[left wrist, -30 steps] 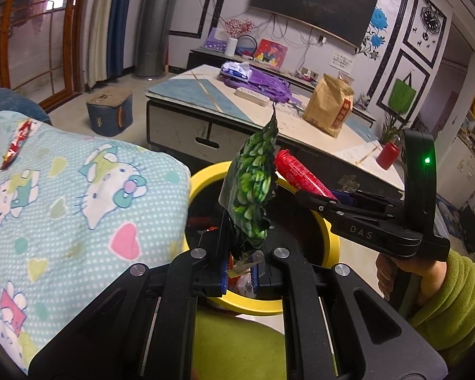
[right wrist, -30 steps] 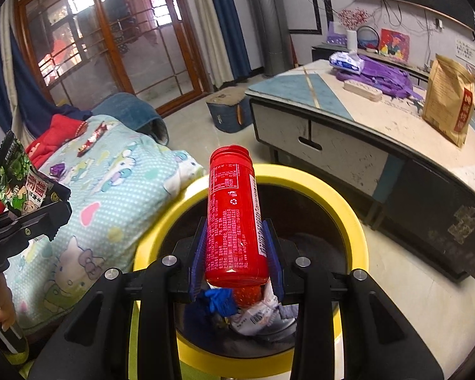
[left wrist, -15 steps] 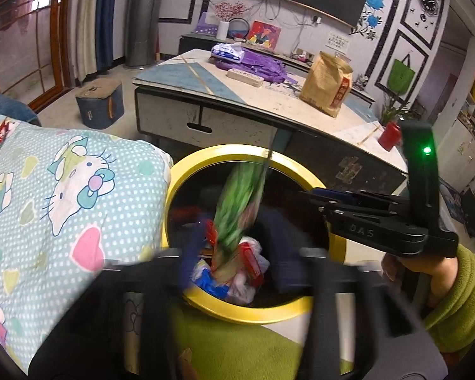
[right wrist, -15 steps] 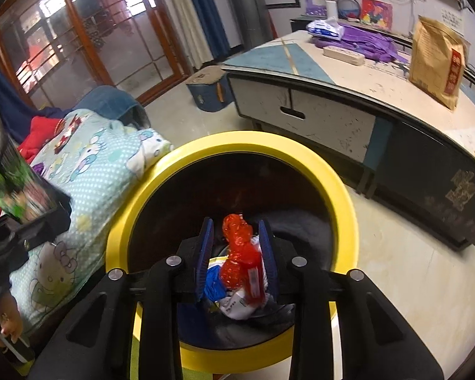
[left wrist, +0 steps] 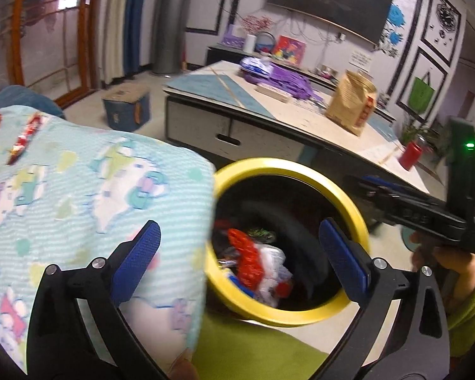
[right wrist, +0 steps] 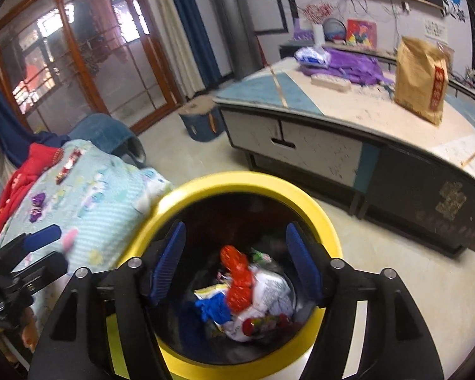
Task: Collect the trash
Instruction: 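Move both open tools back to the purple wrappers and red candy wrapper, then grasp the purple wrappers with the left tool while the right tool grasps the red candy wrapper, then carry the purple wrappers and red candy wrapper over the bin with both tools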
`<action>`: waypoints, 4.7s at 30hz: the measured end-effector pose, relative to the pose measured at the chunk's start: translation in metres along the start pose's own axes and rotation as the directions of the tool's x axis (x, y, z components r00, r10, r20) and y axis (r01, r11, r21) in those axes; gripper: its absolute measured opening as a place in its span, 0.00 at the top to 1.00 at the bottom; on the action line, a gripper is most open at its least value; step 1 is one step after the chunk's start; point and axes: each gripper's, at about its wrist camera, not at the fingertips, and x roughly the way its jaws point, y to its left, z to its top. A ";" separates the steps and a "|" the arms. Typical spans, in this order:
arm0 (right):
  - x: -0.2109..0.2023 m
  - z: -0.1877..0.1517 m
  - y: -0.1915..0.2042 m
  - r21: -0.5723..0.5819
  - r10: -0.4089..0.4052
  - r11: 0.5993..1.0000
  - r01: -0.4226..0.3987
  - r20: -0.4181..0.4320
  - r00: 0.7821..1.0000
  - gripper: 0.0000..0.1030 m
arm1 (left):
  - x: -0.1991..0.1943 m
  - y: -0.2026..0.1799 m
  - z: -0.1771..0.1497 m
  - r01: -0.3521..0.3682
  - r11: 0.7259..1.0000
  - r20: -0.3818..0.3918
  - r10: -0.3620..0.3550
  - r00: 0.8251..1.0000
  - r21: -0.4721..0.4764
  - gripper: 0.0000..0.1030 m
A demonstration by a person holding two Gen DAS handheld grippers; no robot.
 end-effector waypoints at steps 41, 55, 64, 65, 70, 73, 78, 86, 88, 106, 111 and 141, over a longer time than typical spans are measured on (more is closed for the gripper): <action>0.133 0.084 0.305 -0.284 0.322 0.881 -0.379 -0.228 0.919 0.30 | -0.064 0.264 0.003 -0.379 0.864 -0.076 0.376 0.923 -0.330 0.33; 0.229 0.091 0.377 -0.330 0.206 0.891 -0.311 -0.316 0.926 0.30 | -0.057 0.280 -0.011 -0.331 0.841 -0.089 0.325 0.941 -0.429 0.58; 0.276 0.101 0.372 -0.168 0.197 0.949 -0.267 -0.347 0.917 0.55 | -0.071 0.296 -0.025 -0.257 0.799 -0.043 0.279 0.959 -0.544 0.82; 0.276 0.101 0.372 -0.171 0.200 0.947 -0.272 -0.346 0.917 0.66 | -0.072 0.295 -0.025 -0.251 0.798 -0.039 0.275 0.961 -0.548 0.82; 0.263 0.088 0.366 -0.244 0.207 0.925 -0.292 -0.321 0.924 0.82 | -0.076 0.295 -0.028 -0.222 0.795 -0.018 0.257 0.966 -0.565 0.85; 0.248 0.076 0.357 -0.257 0.226 0.916 -0.309 -0.308 0.924 0.84 | -0.079 0.296 -0.031 -0.206 0.792 -0.005 0.248 0.969 -0.575 0.86; 0.215 0.054 0.341 -0.280 0.261 0.895 -0.348 -0.305 0.916 0.86 | -0.086 0.283 -0.034 -0.196 0.799 0.006 0.243 0.970 -0.568 0.86; 0.159 0.021 0.305 -0.282 0.316 0.868 -0.409 -0.322 0.892 0.86 | -0.088 0.242 -0.034 -0.160 0.849 0.019 0.197 0.980 -0.504 0.86; 0.147 0.016 0.294 -0.271 0.323 0.869 -0.414 -0.321 0.890 0.86 | -0.089 0.230 -0.035 -0.164 0.864 0.026 0.200 0.979 -0.476 0.86; 0.066 0.012 0.187 -0.226 0.277 0.921 -0.316 -0.191 0.942 0.86 | -0.093 0.142 -0.020 -0.114 0.946 0.078 0.144 0.986 -0.302 0.86; 0.053 0.011 0.168 -0.210 0.263 0.932 -0.295 -0.168 0.950 0.86 | -0.092 0.122 -0.016 -0.093 0.961 0.087 0.119 0.989 -0.262 0.86; -0.004 0.002 0.064 -0.154 0.110 0.981 -0.116 -0.043 0.993 0.86 | -0.065 0.015 -0.007 0.005 1.000 0.078 -0.003 0.997 -0.024 0.86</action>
